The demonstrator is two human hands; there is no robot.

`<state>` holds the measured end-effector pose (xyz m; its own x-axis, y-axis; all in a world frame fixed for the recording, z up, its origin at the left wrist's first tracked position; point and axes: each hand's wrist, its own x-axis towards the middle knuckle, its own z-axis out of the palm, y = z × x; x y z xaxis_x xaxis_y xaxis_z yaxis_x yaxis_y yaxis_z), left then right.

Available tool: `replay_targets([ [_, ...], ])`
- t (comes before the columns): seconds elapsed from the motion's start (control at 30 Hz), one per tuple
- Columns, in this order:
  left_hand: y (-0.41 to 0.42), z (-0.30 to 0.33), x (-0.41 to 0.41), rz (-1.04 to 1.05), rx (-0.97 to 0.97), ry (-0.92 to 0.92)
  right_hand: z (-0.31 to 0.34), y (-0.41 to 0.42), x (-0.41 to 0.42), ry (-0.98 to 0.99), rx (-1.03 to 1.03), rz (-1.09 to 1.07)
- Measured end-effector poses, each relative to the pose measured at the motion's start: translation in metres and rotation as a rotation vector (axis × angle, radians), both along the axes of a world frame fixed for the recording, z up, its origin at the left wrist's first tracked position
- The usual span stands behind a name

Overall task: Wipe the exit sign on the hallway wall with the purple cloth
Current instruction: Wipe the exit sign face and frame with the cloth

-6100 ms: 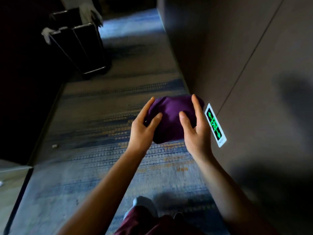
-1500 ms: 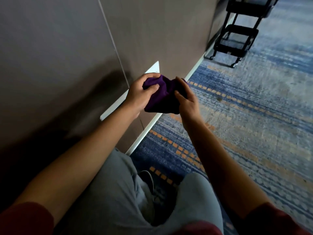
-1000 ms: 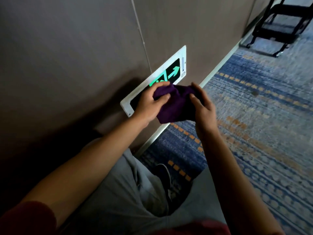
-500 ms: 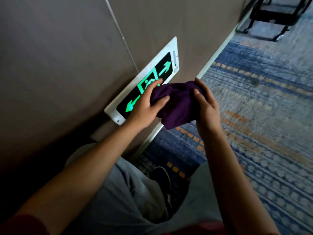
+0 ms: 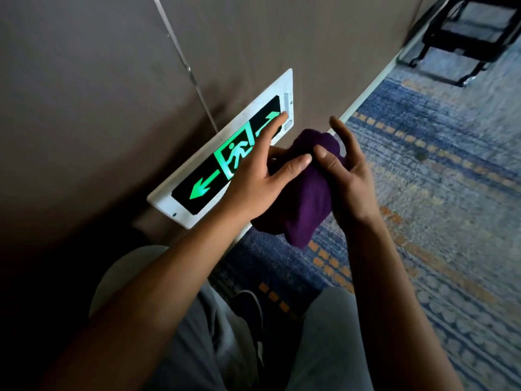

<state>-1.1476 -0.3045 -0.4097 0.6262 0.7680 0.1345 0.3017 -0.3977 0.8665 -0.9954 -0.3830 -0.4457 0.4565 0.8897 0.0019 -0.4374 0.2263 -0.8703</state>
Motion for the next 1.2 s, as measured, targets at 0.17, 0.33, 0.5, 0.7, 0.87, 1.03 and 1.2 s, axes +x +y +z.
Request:
replay_targets([
  [0.17,0.008,-0.002,0.004,-0.004,-0.069,-0.028,-0.008,0.004,0.001,-0.151,-0.093,-0.152],
  [0.33,0.002,-0.002,0.002,0.184,0.106,-0.069,-0.008,-0.014,-0.009,-0.418,-0.208,-0.563],
  [0.5,-0.008,0.000,0.001,0.210,-0.012,-0.121,0.006,-0.019,-0.059,-0.225,-0.122,-0.299],
  [0.7,-0.018,-0.001,-0.006,0.147,-0.085,-0.200,0.017,-0.002,-0.068,-0.092,-0.217,-0.244],
  [0.87,-0.013,0.001,-0.019,0.138,-0.132,-0.277,0.019,0.003,-0.074,-0.224,-0.282,-0.214],
  [1.03,-0.002,0.008,-0.033,-0.002,-0.212,-0.255,0.019,0.005,-0.058,-0.182,-0.207,-0.193],
  [1.2,0.026,0.031,-0.039,-0.032,-0.071,-0.144,0.018,0.026,-0.024,-0.120,-0.198,-0.233],
])
